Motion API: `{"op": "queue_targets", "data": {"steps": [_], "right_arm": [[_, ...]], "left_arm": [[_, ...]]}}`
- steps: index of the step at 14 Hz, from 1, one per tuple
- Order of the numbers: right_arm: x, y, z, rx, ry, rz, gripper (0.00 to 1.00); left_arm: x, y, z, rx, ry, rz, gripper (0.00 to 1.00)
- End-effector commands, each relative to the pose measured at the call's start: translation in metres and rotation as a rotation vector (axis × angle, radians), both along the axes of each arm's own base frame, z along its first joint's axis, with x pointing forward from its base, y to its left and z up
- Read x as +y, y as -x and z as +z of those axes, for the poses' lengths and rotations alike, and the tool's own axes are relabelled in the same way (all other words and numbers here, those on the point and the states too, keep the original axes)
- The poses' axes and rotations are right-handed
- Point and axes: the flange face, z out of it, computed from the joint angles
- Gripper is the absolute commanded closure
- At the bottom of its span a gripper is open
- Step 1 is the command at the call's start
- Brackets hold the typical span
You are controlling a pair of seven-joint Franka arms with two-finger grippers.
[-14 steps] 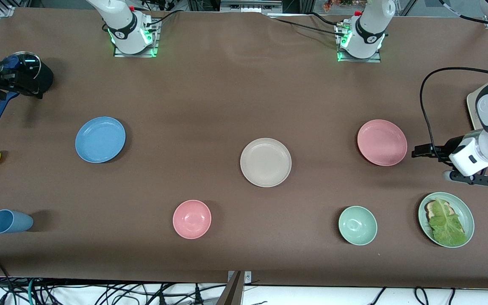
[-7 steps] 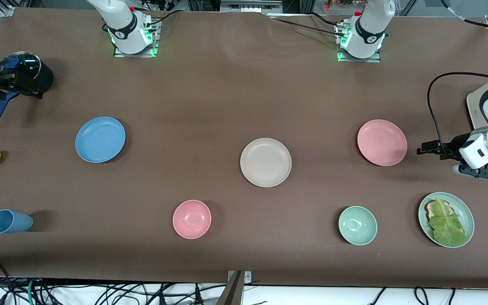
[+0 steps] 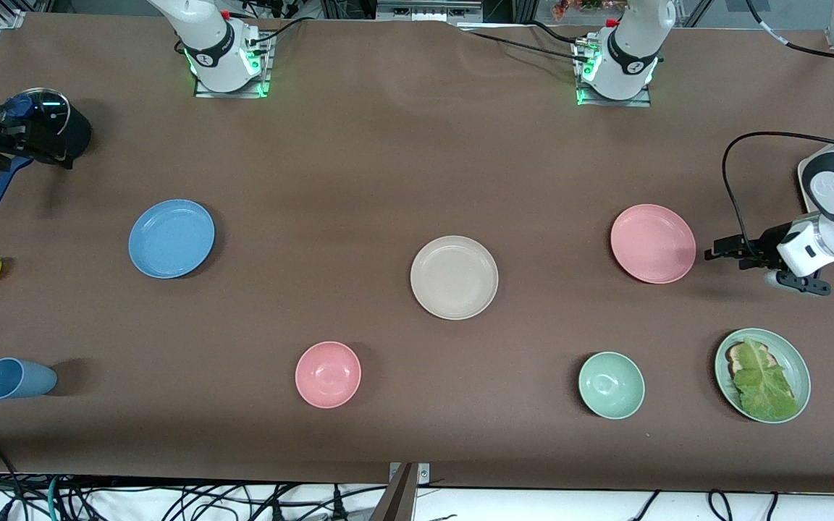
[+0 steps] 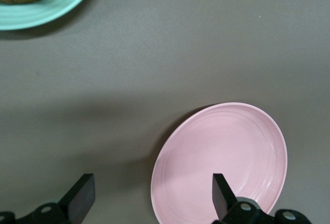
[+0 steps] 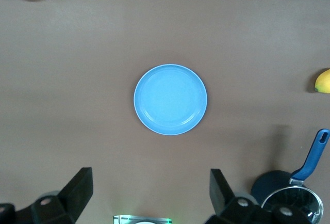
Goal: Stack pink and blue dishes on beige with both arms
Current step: 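Lower the left gripper and close it on the pink plate rim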
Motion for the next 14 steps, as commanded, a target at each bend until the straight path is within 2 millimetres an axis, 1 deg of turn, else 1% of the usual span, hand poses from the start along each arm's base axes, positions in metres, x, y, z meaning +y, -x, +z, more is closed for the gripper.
{"op": "queue_targets", "data": {"steps": [1, 4, 7, 10, 14], "right_arm": [[-0.001, -0.001, 0.005, -0.004, 0.006, -0.004, 0.0], [-0.001, 0.0, 0.005, -0.002, 0.006, -0.004, 0.0], [-0.002, -0.001, 0.004, -0.003, 0.004, -0.006, 0.0], [-0.002, -0.001, 0.004, -0.003, 0.004, -0.006, 0.0], [-0.002, -0.001, 0.005, -0.004, 0.004, -0.006, 0.0]], "left_arm": [[-0.005, 0.024, -0.003, -0.048, -0.004, 0.008, 0.0], [-0.01, 0.043, -0.01, -0.07, -0.003, 0.018, 0.0], [-0.011, 0.063, -0.028, -0.099, 0.01, 0.04, 0.0], [-0.014, 0.079, -0.03, -0.093, 0.021, 0.064, 0.0], [-0.017, 0.089, -0.044, -0.09, 0.046, 0.1, 0.0]]}}
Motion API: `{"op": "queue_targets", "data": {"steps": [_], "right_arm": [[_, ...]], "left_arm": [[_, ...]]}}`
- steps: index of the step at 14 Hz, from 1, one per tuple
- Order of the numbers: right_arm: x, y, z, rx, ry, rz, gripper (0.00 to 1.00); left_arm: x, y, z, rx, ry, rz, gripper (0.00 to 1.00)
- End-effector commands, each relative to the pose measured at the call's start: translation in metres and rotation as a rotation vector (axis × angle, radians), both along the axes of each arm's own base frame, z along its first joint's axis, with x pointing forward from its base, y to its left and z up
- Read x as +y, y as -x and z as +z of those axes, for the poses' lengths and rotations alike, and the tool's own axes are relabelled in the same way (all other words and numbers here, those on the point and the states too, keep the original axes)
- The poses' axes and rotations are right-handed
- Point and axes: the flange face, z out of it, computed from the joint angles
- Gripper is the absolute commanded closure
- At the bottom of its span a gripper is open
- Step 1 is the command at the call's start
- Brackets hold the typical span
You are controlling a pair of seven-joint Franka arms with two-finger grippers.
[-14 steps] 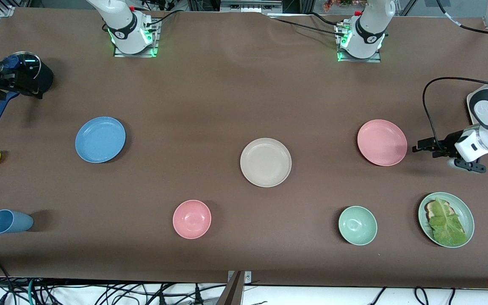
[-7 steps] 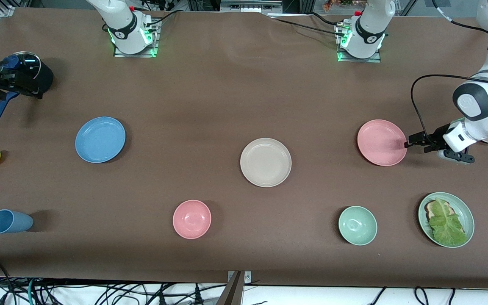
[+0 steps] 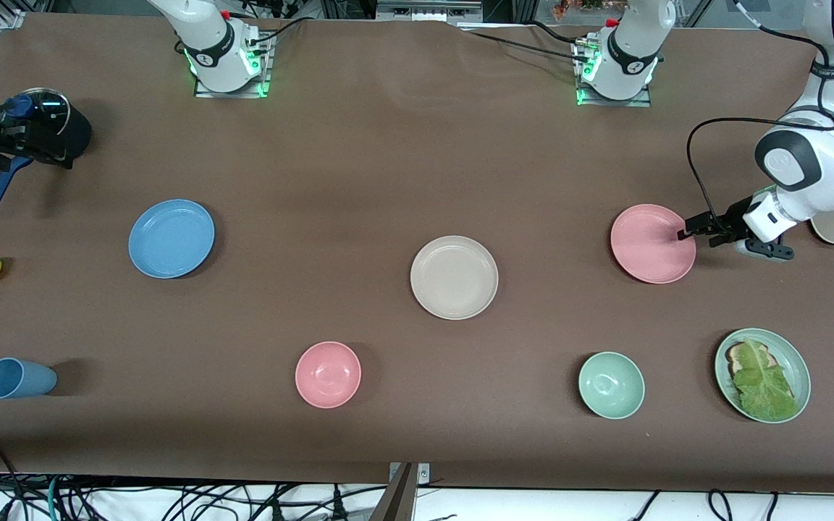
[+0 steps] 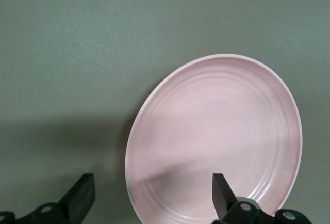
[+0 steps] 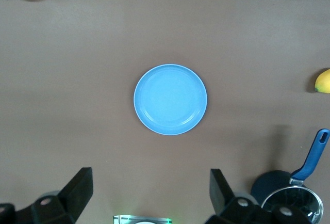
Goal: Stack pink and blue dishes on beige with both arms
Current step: 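Lower the left gripper and close it on the pink plate rim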
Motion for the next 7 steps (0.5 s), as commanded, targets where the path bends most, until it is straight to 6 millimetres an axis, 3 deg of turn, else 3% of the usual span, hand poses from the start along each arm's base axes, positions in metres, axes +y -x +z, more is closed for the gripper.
{"op": "queue_targets", "data": {"steps": [1, 7], "right_arm": [[-0.001, -0.001, 0.004, -0.003, 0.004, -0.005, 0.0], [-0.001, 0.0, 0.004, -0.001, 0.004, -0.004, 0.0]], "left_arm": [[-0.002, 0.011, -0.004, -0.036, 0.027, 0.002, 0.0], [-0.001, 0.017, -0.03, -0.044, 0.074, 0.028, 0.0]]}}
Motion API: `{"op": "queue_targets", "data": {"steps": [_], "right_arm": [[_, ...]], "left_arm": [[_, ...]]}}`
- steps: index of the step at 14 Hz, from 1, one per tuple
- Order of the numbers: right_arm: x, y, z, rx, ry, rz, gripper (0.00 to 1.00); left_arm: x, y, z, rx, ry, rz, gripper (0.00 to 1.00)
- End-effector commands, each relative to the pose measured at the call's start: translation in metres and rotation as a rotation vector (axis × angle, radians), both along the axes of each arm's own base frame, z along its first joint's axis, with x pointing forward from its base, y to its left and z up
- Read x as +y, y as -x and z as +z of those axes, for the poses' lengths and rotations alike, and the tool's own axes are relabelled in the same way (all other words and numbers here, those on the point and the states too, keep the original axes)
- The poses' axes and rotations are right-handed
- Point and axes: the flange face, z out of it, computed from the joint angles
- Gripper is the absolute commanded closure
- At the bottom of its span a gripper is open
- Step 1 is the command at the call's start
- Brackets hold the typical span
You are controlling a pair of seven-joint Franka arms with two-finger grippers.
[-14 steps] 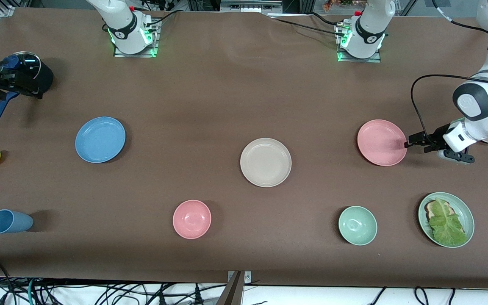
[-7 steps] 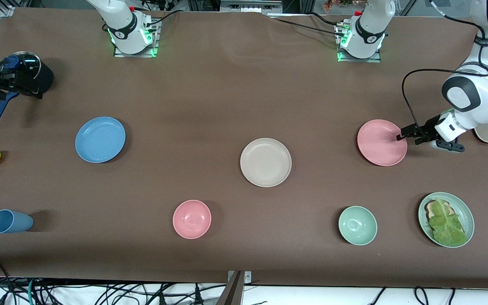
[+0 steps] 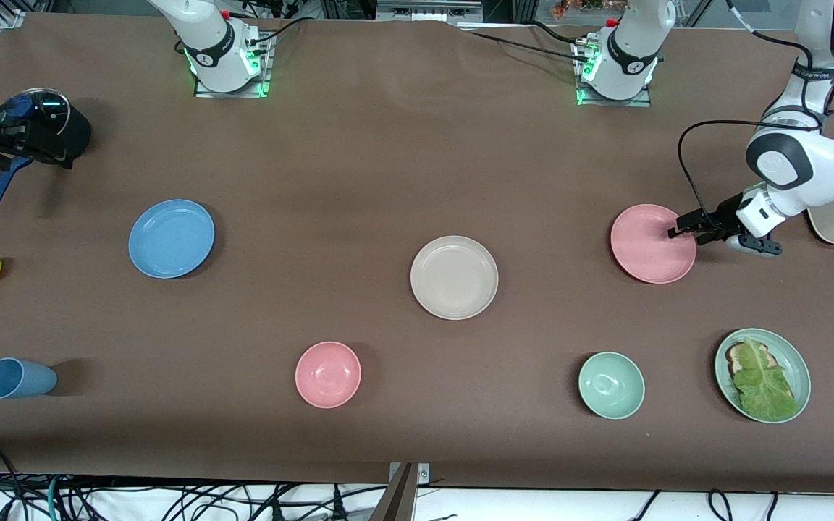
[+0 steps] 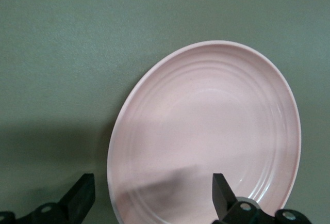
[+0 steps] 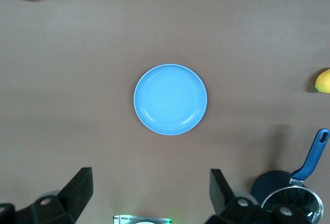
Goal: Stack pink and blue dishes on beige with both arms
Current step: 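Lift the pink plate rim with the left gripper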
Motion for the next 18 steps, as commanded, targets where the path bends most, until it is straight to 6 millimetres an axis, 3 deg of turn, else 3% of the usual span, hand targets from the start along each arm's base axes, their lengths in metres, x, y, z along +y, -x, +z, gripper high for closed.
{"op": "queue_targets", "data": {"steps": [1, 3, 10, 16, 18], "right_arm": [[-0.001, 0.0, 0.004, -0.001, 0.004, -0.004, 0.0], [-0.001, 0.0, 0.004, 0.0, 0.004, -0.005, 0.0], [0.0, 0.0, 0.004, 0.002, 0.004, -0.004, 0.0], [0.0, 0.0, 0.004, 0.002, 0.004, -0.004, 0.0], [-0.001, 0.0, 0.004, 0.002, 0.004, -0.005, 0.0]], "left_arm": [[0.001, 0.0, -0.004, -0.021, 0.005, -0.002, 0.0], [0.001, 0.0, -0.008, -0.015, 0.007, -0.002, 0.04], [0.004, -0.003, -0.007, -0.02, 0.006, 0.001, 1.0], [0.008, -0.002, -0.006, -0.024, 0.003, 0.004, 1.0], [0.009, -0.016, 0.009, -0.049, 0.003, -0.003, 1.0]]}}
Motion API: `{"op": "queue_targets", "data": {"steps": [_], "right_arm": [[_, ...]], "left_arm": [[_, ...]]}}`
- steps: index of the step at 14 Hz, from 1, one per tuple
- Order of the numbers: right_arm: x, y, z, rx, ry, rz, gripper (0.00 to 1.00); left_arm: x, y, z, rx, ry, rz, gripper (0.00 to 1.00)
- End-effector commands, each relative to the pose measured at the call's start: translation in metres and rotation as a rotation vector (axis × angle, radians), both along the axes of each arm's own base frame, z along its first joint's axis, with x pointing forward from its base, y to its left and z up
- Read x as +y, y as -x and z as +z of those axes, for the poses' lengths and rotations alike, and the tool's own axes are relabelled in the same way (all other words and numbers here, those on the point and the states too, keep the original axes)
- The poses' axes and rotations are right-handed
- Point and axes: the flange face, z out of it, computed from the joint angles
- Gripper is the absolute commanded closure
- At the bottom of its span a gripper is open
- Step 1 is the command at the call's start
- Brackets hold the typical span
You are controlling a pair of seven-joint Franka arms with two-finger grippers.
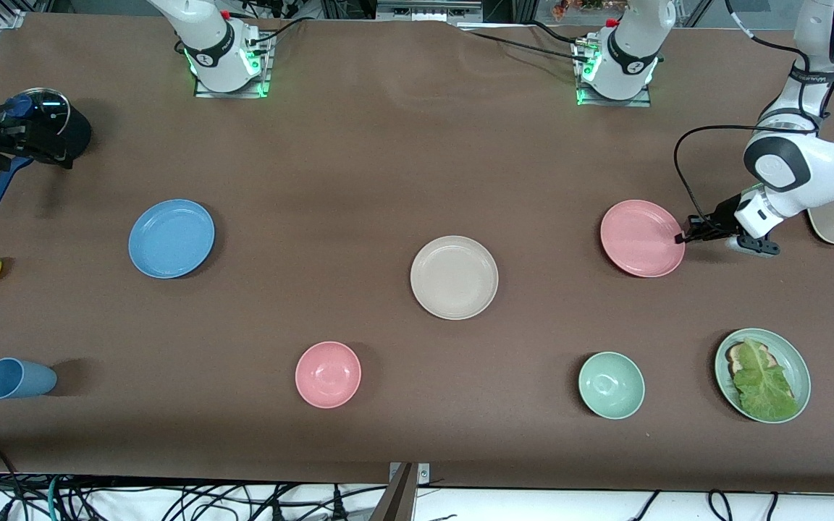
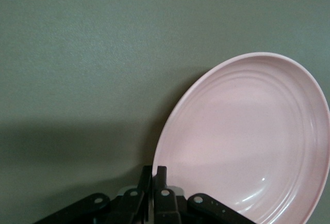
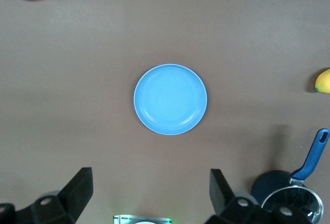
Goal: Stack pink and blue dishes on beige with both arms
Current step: 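Lift the pink plate rim with the left gripper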
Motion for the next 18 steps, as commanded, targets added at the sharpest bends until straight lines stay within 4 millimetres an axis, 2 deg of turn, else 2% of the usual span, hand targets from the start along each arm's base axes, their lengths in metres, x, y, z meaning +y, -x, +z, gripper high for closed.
{"op": "queue_targets", "data": {"steps": [1, 4, 7, 10, 12, 18], "right_arm": [[0.0, 0.0, 0.004, 0.001, 0.004, -0.004, 0.0], [0.0, 0.0, 0.004, 0.001, 0.004, -0.004, 0.0], [0.0, 0.0, 0.004, 0.001, 0.004, -0.004, 0.0], [0.0, 0.0, 0.005, 0.0, 0.004, -0.004, 0.0], [0.0, 0.0, 0.004, 0.003, 0.004, -0.004, 0.0], [0.0, 0.0, 0.005, 0.001, 0.004, -0.004, 0.0]], "left_arm": [[0.004, -0.021, 0.019, -0.048, 0.024, -0.023, 1.0], [0.004, -0.047, 0.05, -0.054, 0.08, -0.081, 1.0], [0.009, -0.07, 0.083, -0.041, 0.06, -0.116, 1.0], [0.005, -0.091, 0.12, 0.009, 0.035, -0.102, 1.0], [-0.014, -0.105, 0.134, 0.022, 0.028, -0.093, 1.0], [-0.107, -0.133, 0.152, 0.074, 0.056, -0.03, 1.0]]}}
